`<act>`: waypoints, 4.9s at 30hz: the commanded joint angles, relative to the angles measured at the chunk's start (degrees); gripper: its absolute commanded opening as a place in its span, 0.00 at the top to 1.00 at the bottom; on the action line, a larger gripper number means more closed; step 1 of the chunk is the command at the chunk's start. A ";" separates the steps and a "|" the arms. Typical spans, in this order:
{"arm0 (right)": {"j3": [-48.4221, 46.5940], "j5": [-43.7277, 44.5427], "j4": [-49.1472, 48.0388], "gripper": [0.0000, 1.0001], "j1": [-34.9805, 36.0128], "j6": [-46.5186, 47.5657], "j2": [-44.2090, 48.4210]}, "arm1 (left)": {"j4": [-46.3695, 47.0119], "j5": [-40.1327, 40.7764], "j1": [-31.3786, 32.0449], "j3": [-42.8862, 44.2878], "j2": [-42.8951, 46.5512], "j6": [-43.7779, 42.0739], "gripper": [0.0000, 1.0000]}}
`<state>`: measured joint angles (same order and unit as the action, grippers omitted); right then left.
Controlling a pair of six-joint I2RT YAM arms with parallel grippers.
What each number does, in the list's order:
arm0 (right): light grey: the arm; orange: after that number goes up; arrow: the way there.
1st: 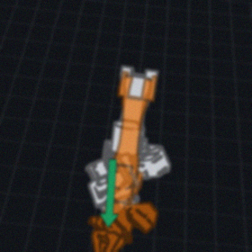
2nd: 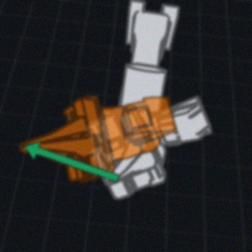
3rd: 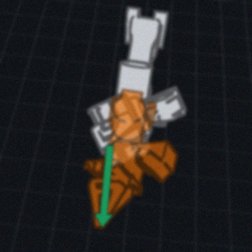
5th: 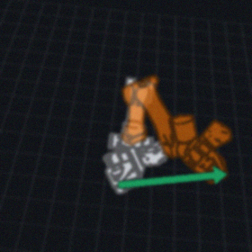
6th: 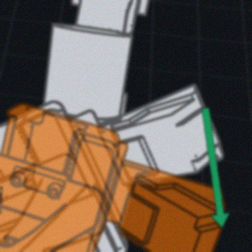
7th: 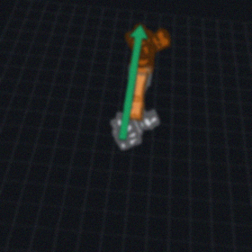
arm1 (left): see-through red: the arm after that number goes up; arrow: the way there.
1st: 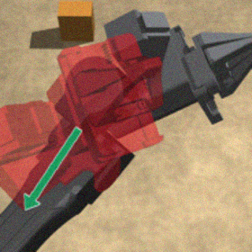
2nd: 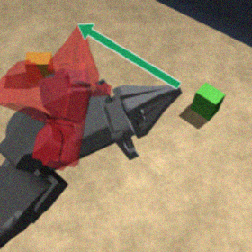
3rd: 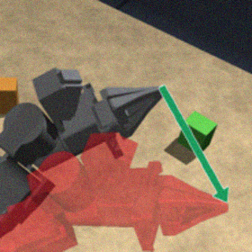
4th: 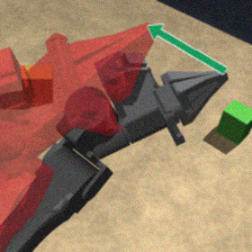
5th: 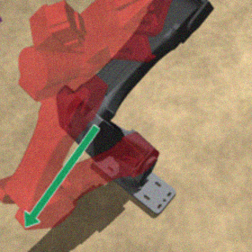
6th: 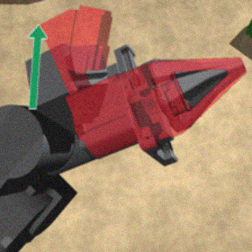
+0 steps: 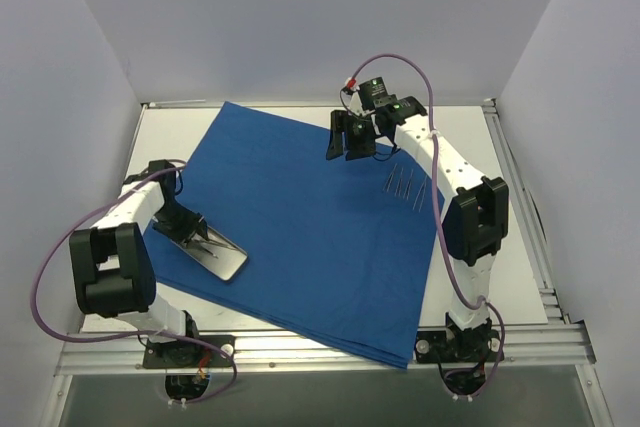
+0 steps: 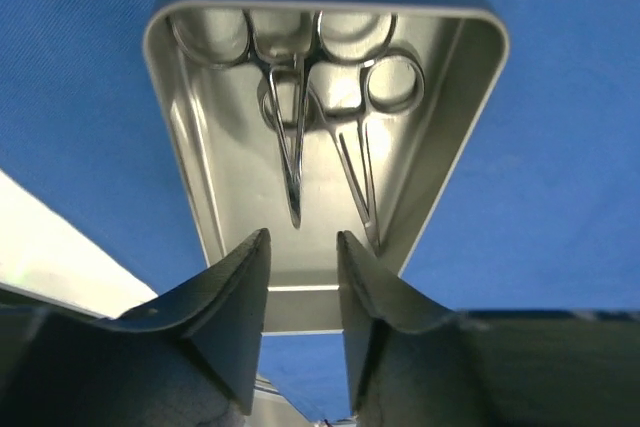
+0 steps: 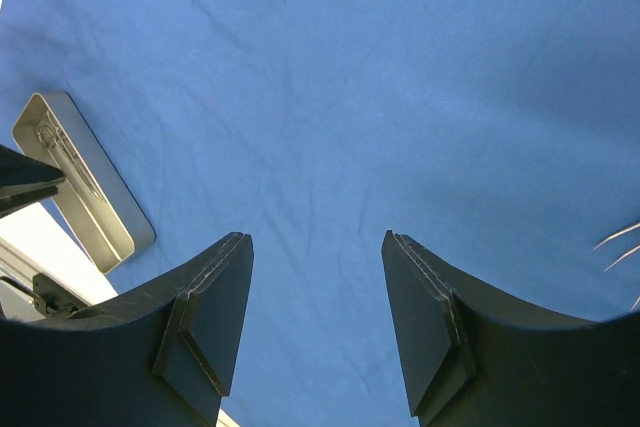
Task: Open and lay out the surgical kit
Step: Pick up the medical item from the container, then place the medical item in the surgical kit.
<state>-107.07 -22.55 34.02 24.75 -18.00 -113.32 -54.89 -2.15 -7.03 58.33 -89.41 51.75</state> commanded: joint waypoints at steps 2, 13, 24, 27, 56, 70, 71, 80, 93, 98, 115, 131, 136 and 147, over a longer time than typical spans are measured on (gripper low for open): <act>-1.13 -0.57 0.70 0.45 0.03 0.51 1.34 | 4.53 1.01 0.79 -0.23 -2.52 0.55 0.63; -0.78 -1.19 0.61 0.45 -0.67 0.51 0.99 | 3.66 3.29 0.96 1.09 -5.52 0.64 0.65; -0.86 -1.71 0.52 0.45 -1.02 0.42 0.38 | 5.23 4.61 1.05 0.65 -8.06 1.08 0.65; -0.60 -1.80 0.61 0.45 -1.11 0.42 0.29 | 6.02 5.14 1.23 0.30 -8.42 1.08 0.65; -2.18 -1.62 0.70 0.45 -0.32 -0.28 -0.68 | -2.58 3.14 1.40 2.93 7.31 -0.42 0.98; -2.27 -24.33 -8.16 0.40 1.00 -6.32 -1.29 | 16.76 -23.63 12.29 9.27 17.42 -7.10 0.98; -1.83 -26.48 -10.01 0.38 1.26 -7.74 -1.21 | 19.97 -25.86 14.30 8.74 17.86 -6.84 0.98; 6.15 -36.08 -39.60 0.35 5.13 -27.32 4.68 | 43.98 -41.17 19.07 8.21 17.34 -1.39 0.98; 17.42 -38.54 -69.45 0.41 3.99 -45.81 9.78 | 63.33 -47.59 20.83 5.04 15.05 8.37 0.98; 16.46 -35.65 -58.05 0.42 1.09 -37.32 12.50 | 62.98 -47.59 20.74 4.87 15.58 8.28 0.98; 13.73 -39.59 -57.13 0.47 5.04 -34.64 12.07 | 69.83 -50.40 21.09 3.73 14.79 13.11 0.98; 17.07 -41.97 -71.46 0.60 5.30 -44.93 11.28 | 77.39 -52.52 21.27 1.70 14.17 17.60 0.98; 17.42 -42.32 -72.08 0.61 5.39 -45.54 10.92 | 78.01 -52.87 21.27 1.70 14.08 17.86 0.98; 17.94 -42.85 -74.71 0.92 5.92 -47.74 9.87 | 82.14 -54.36 21.18 0.83 13.29 20.41 0.98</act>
<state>-89.10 -63.18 -34.96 30.04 -64.66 -103.50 23.46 -55.11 13.89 59.31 -75.53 71.44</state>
